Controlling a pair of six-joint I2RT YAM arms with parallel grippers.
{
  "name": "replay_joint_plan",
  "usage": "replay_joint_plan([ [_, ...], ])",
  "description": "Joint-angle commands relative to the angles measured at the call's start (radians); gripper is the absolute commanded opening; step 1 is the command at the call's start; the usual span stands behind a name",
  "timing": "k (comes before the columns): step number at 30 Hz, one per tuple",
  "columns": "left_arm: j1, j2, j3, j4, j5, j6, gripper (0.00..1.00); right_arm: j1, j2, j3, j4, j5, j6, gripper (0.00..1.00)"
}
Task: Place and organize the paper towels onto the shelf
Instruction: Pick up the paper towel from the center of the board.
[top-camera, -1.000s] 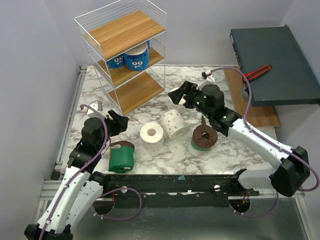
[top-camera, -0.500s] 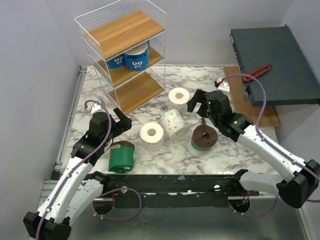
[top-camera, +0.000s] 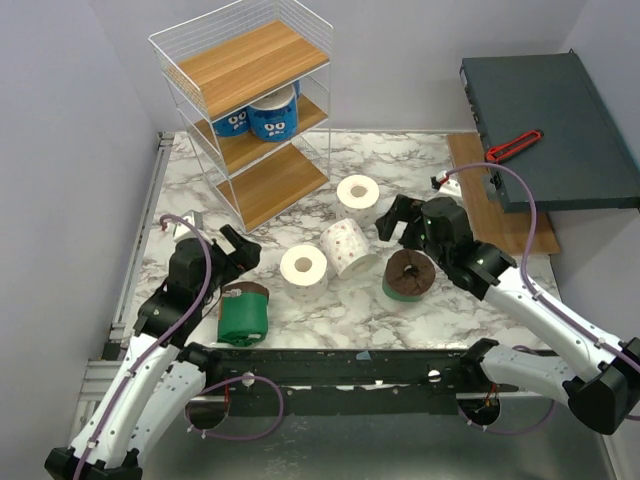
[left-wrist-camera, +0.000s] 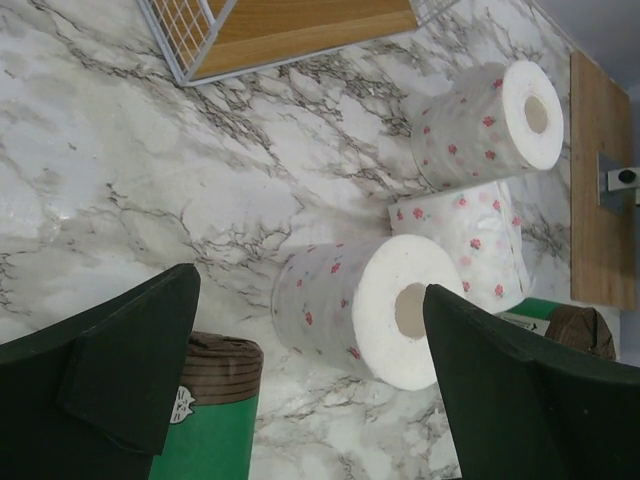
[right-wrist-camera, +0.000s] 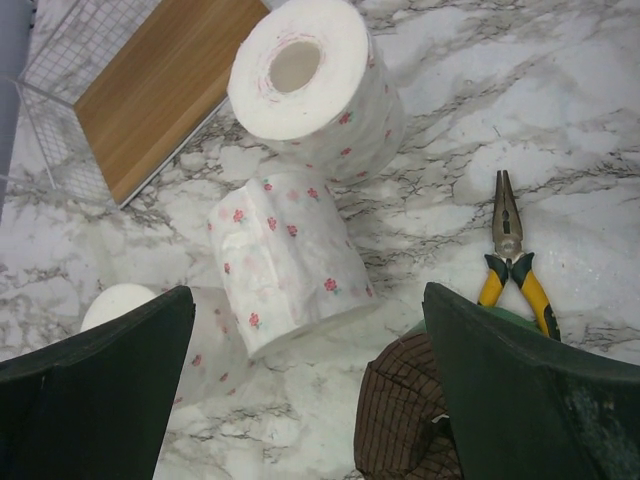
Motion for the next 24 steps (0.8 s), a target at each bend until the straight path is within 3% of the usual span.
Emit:
replay_joint_plan([
  [1,0.002,0.010,-0.021,0.068,0.138,0.057,0.96,-0.001,-0.043,-0.023,0.005,-0.074,-0.024,1.00],
  [8,-0.001,0.029,-0.021,0.091,0.298,0.142,0.91,-0.001,-0.087,-0.082,0.008,-0.126,-0.011,0.98],
  [15,-0.051,0.009,-0.039,0.098,0.308,0.160,0.89,-0.001,-0.096,-0.089,-0.037,-0.117,0.033,0.94],
  [19,-0.077,0.019,-0.039,0.085,0.272,0.154,0.88,0.000,-0.067,-0.012,-0.151,-0.056,0.032,0.86],
  [24,-0.081,0.023,-0.058,0.106,0.273,0.141,0.88,0.005,-0.010,0.092,-0.322,0.001,0.012,0.83],
])
